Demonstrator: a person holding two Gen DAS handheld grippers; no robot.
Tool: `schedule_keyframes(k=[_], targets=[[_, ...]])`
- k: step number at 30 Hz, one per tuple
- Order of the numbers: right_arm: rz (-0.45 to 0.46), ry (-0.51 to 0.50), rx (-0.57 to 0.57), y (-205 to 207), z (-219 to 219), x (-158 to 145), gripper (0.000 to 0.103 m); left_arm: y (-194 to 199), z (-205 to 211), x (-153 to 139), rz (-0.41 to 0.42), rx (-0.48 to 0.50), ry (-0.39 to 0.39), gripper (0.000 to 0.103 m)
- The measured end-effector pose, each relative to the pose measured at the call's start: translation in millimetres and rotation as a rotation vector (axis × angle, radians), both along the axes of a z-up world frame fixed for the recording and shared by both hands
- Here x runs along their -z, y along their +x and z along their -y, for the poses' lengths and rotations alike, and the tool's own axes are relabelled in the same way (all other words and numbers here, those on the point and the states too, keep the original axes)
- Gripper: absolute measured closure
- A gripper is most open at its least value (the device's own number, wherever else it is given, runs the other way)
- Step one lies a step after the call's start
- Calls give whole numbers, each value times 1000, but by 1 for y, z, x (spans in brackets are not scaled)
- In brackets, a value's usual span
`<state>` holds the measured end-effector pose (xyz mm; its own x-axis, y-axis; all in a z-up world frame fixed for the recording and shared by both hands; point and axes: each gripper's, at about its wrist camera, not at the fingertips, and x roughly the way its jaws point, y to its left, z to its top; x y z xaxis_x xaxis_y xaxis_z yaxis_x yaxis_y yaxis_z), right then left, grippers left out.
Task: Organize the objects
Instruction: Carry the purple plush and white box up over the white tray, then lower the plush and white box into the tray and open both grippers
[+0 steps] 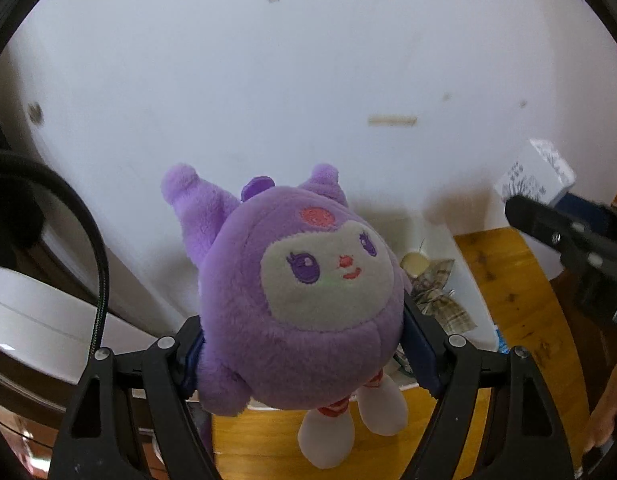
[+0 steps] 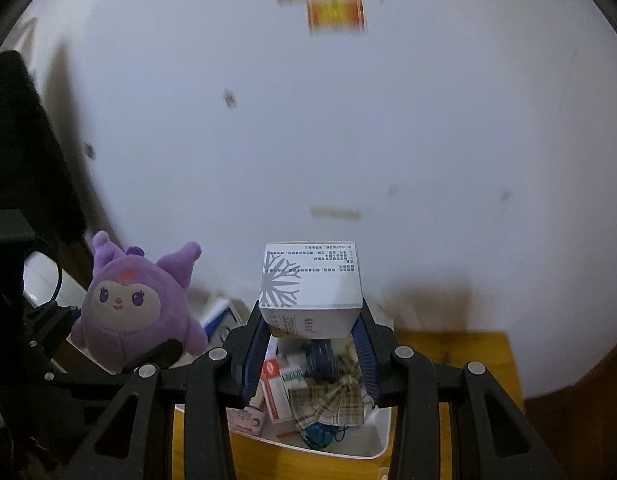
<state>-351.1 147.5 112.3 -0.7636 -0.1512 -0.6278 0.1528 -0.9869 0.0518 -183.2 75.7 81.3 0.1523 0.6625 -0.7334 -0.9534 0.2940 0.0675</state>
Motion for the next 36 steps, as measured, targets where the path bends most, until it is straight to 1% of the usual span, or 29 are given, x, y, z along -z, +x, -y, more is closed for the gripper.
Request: schedule_keyframes(k=[1, 3, 4, 6, 8, 12, 13, 14, 15, 16, 17, 18, 20, 21, 23, 24, 25, 27, 28, 30, 32, 34, 36], targets=[[11, 7, 2, 2, 0, 8, 62, 2, -6, 10, 2, -4, -17, 22], [46, 18, 4, -11, 0, 29, 62, 5, -15, 28, -7, -11, -44, 21], [63, 17, 5, -16, -1, 37, 62, 6, -20, 37, -15, 93, -58, 21], [106, 7, 3, -28, -2, 55, 62, 8, -25, 53, -30, 89, -85, 21], [124, 20, 0, -35, -1, 68, 62, 10, -32, 66, -44, 84, -108, 21], [164, 31, -33, -45, 6, 87, 61, 11, -35, 80, -67, 72, -120, 19], [176, 32, -43, -45, 7, 90, 61, 10, -35, 82, -73, 70, -118, 18], [196, 44, -58, -46, 10, 95, 56, 8, -34, 83, -81, 66, -114, 18], [199, 58, -59, -45, 12, 96, 47, 7, -33, 84, -85, 64, -113, 18], [192, 73, -56, -42, 13, 97, 42, 6, -32, 84, -87, 60, -112, 18], [174, 85, -58, -36, 14, 96, 35, 3, -32, 84, -82, 55, -114, 16], [153, 96, -69, -32, 15, 95, 33, 0, -32, 84, -72, 52, -120, 15], [141, 101, -75, -30, 17, 93, 32, -4, -31, 83, -50, 45, -131, 14], [140, 91, -77, -27, 15, 91, 32, -8, -37, 82, -40, 47, -131, 12], [138, 67, -79, -28, 10, 88, 32, -10, -33, 77, -35, 55, -118, 7], [134, 53, -80, -25, 8, 86, 32, -10, -31, 74, -36, 63, -111, 6], [131, 47, -81, -28, 9, 84, 32, -11, -28, 71, -35, 100, -105, 6], [114, 44, -75, -29, 4, 80, 32, -16, -19, 66, -38, 104, -87, 6], [109, 46, -71, -25, 3, 79, 32, -11, -28, 60, -37, 106, -84, 6], [106, 41, -68, -19, 6, 76, 32, -9, -31, 54, -30, 111, -81, 6], [106, 36, -60, -14, 1, 73, 32, -10, -27, 48, -18, 123, -77, 6], [107, 37, -58, -9, -1, 71, 32, 1, -26, 53, -12, 130, -79, 6], [101, 40, -51, -3, -4, 68, 32, 1, -20, 48, -16, 135, -75, 6]])
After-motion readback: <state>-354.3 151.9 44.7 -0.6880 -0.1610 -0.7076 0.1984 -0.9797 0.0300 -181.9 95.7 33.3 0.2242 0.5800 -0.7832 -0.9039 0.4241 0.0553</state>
